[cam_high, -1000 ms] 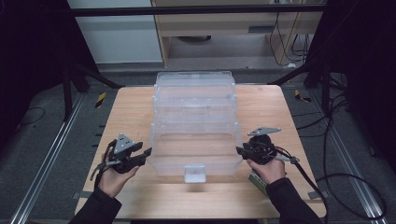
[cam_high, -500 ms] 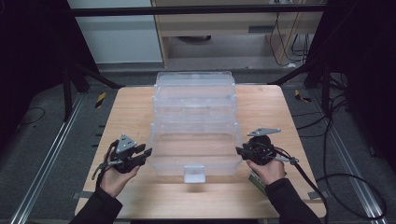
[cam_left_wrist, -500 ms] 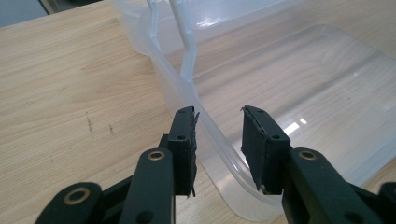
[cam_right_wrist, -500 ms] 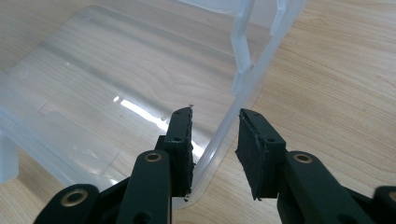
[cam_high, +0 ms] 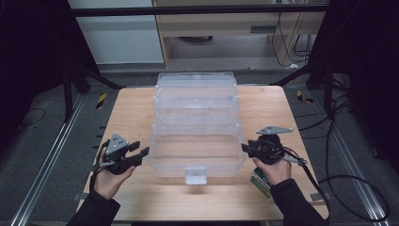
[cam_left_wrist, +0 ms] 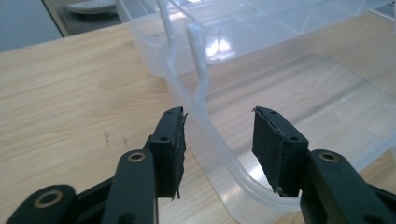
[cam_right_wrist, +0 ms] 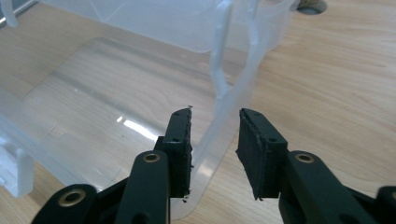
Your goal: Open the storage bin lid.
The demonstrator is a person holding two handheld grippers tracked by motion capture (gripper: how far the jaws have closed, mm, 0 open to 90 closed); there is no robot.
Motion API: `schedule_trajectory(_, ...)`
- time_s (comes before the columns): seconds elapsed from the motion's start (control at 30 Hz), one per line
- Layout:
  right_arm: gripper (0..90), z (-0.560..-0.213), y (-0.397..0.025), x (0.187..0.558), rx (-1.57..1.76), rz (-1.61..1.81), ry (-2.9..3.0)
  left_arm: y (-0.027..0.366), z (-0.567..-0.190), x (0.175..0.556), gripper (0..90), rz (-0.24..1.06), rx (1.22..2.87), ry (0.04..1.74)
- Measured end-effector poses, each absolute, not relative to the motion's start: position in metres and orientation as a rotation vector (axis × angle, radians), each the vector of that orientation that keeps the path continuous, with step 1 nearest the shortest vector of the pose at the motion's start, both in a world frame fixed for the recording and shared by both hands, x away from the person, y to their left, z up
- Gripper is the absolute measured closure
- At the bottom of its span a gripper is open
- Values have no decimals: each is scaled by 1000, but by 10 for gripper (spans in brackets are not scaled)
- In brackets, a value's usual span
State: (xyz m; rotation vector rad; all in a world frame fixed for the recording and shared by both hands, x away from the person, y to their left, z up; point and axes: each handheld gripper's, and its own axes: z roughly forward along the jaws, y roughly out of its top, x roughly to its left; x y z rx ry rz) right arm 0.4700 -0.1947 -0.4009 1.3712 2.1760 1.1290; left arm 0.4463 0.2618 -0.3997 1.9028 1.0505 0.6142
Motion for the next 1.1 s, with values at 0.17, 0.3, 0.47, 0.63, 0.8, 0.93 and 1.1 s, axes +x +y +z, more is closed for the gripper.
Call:
schedule_trajectory(0.17,592,-390,-207,468,1330,1162,2149,280,-406,446,465,681,1913,1071)
schedule_trajectory(0.3,555,-383,-216,468,1295,1157,2143,298,-416,445,424,699,1908,1114)
schedule_trajectory(0.47,495,-370,-219,467,1223,1099,2157,308,-422,447,391,713,1890,1138)
schedule_trajectory(0.63,388,-357,-221,467,1182,1051,2207,311,-427,448,374,733,1889,1160)
schedule_trajectory(0.8,328,-351,-225,465,1161,1014,2237,314,-431,449,369,745,1890,1175)
schedule_trajectory(0.93,287,-350,-227,463,1151,975,2274,314,-432,450,379,735,1888,1174)
schedule_trajectory(1.1,245,-350,-230,461,1157,948,2294,313,-434,450,397,737,1915,1182)
